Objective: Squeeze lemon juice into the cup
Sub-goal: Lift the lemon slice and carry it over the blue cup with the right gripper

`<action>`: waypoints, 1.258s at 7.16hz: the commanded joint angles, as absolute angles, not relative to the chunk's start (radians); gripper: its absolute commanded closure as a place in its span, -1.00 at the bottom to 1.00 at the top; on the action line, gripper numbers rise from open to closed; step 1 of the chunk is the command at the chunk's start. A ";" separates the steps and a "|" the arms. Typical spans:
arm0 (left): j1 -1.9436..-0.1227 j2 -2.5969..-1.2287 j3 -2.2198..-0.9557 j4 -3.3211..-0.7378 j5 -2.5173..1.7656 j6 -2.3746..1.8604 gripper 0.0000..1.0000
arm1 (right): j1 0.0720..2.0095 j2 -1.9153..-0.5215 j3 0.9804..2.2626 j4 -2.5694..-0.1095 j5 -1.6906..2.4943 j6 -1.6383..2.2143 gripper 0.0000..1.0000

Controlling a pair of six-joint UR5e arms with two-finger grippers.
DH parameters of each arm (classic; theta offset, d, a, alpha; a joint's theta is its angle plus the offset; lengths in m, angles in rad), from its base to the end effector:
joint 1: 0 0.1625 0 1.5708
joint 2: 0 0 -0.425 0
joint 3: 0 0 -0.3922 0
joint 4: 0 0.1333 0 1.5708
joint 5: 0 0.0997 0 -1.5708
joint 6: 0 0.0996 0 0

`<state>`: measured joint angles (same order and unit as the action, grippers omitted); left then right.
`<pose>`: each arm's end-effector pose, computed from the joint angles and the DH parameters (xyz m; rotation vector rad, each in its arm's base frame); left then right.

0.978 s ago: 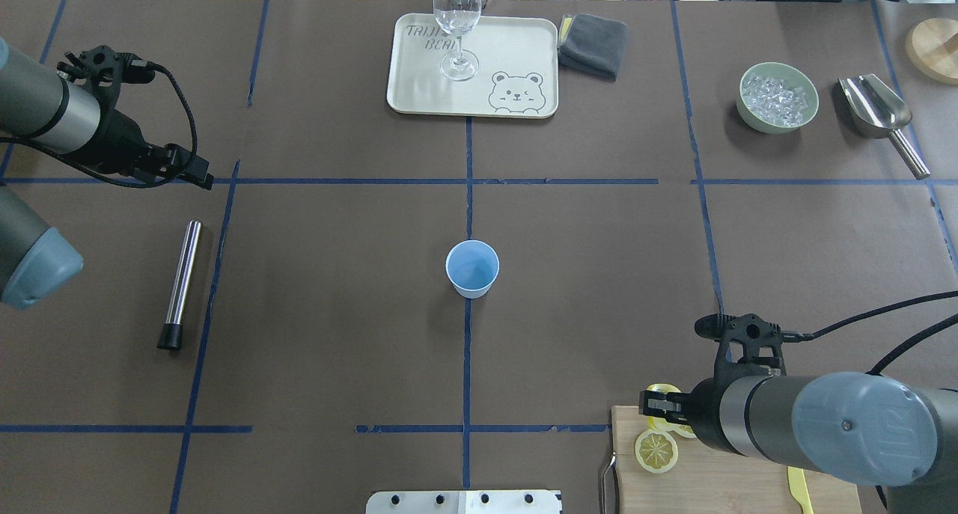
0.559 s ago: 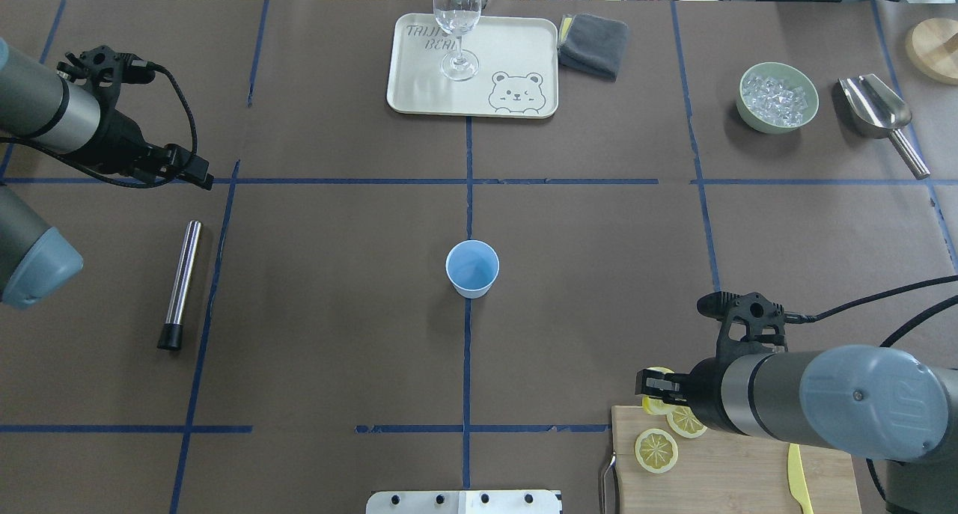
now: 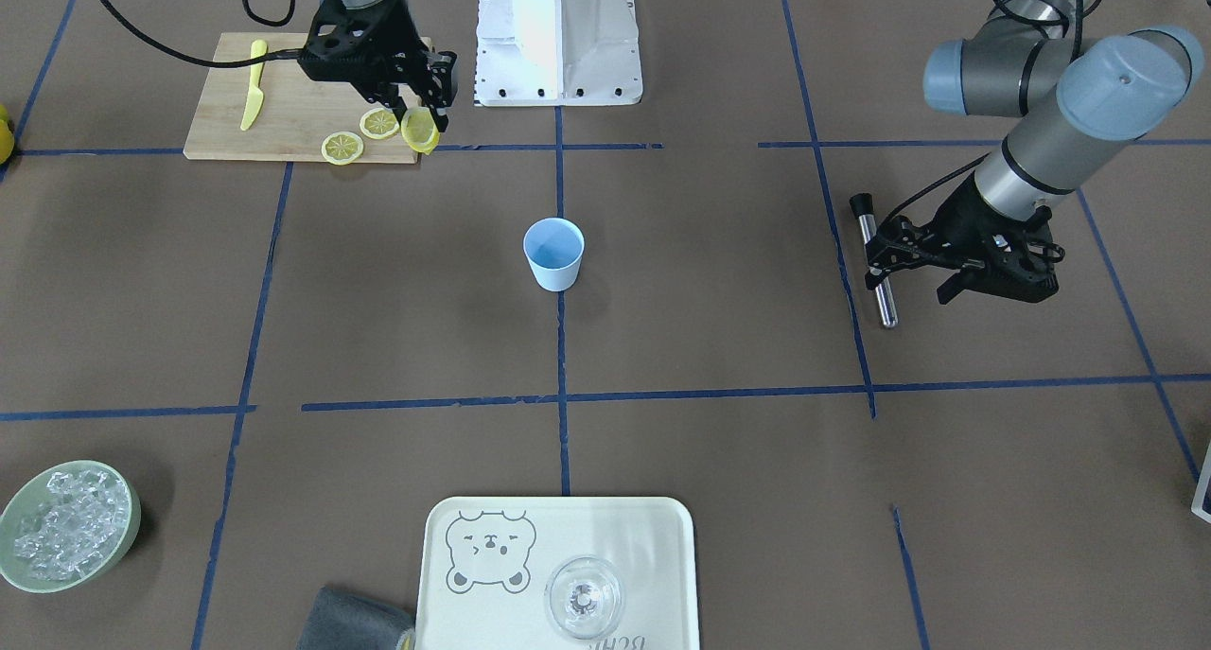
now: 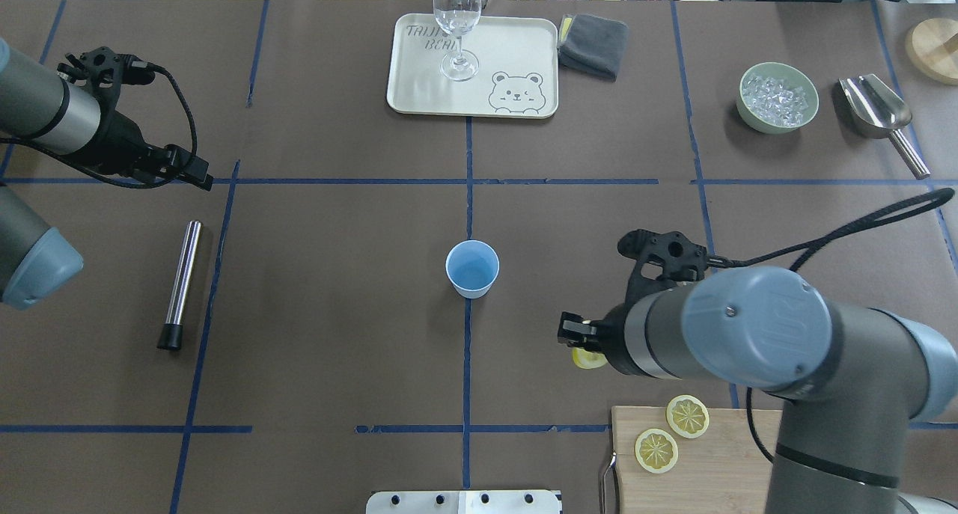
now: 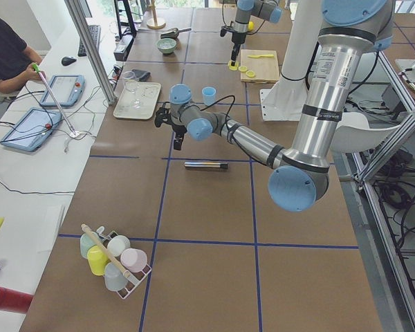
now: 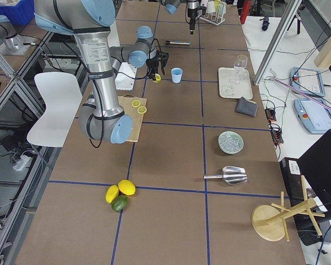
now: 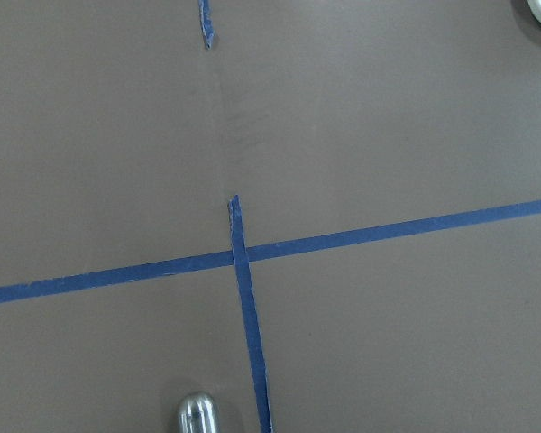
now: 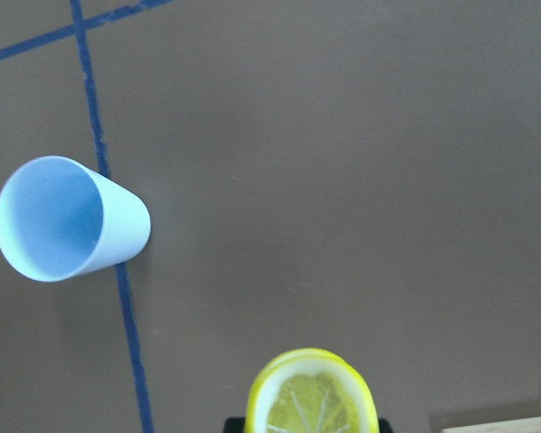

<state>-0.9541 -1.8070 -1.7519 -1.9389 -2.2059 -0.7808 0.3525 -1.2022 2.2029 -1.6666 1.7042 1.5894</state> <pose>0.2779 -0.5203 0.4029 0.1931 0.9462 0.0981 -0.4316 -0.2867 0.2114 0.0278 -0.9148 0.2846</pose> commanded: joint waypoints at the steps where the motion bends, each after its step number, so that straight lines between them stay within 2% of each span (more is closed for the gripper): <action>1: -0.954 -1.807 -1.752 -1.939 -2.206 -0.781 -1.00 | 0.389 -1.054 2.105 -1.729 1.698 1.571 -0.05; 7: -0.954 -1.807 -1.758 -1.939 -2.207 -0.791 -1.00 | 0.448 -0.813 1.811 -1.715 1.695 1.542 -0.04; 9: -0.954 -1.807 -1.761 -1.939 -2.207 -0.821 -1.00 | 0.448 -0.796 1.772 -1.713 1.697 1.534 -0.08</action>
<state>-0.9541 -1.8068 -1.7592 -1.9389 -2.2072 -0.8091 0.4468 -0.8093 1.7975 -1.7149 1.6954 1.5380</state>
